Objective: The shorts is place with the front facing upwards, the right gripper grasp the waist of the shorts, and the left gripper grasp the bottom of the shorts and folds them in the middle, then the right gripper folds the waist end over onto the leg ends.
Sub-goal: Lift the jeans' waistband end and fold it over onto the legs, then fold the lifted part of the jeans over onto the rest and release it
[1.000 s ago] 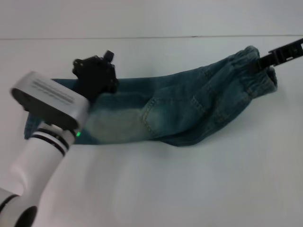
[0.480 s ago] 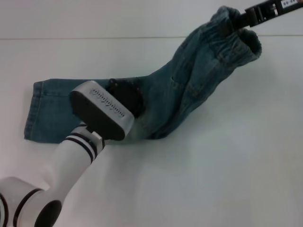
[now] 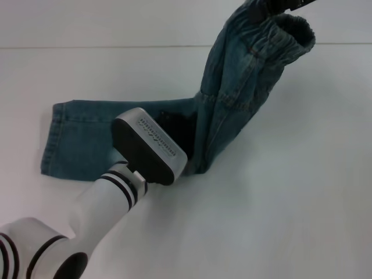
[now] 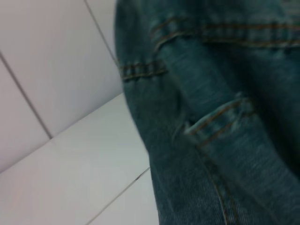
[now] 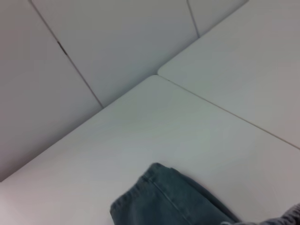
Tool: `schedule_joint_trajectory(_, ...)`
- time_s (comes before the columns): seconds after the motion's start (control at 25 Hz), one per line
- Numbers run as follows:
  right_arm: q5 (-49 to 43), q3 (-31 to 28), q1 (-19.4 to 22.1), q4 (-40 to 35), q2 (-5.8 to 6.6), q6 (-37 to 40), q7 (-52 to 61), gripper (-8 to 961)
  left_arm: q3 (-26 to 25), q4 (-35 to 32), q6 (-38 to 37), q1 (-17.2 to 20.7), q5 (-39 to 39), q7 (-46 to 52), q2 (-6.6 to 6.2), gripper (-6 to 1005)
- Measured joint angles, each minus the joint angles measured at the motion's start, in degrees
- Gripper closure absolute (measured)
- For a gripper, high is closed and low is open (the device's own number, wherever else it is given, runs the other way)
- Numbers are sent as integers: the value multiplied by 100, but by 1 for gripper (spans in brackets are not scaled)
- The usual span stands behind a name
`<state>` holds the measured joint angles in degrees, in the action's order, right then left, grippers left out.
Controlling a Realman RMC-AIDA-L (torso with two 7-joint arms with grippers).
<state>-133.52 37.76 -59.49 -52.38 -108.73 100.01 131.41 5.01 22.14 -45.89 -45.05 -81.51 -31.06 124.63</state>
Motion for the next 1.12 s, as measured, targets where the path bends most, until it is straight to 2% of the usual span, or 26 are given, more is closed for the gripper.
schedule_joint_trajectory(0.4,138,159,-188,-16,-42,-9,-11,868,-159,494,84,-79,-574,96,0,998)
schedule_joint_trajectory(0.72,161,238,-132,26,-43,-46,-65,867,-319,560,105,5,-1133,762,0,998)
schedule_joint_trajectory(0.92,159,241,-69,135,-42,-74,-126,867,-938,379,-160,452,-1152,875,-1,998)
schedule_joint_trajectory(1.12,140,359,-61,263,-37,-197,-191,874,-1055,-167,-846,876,-1162,1781,-2,999)
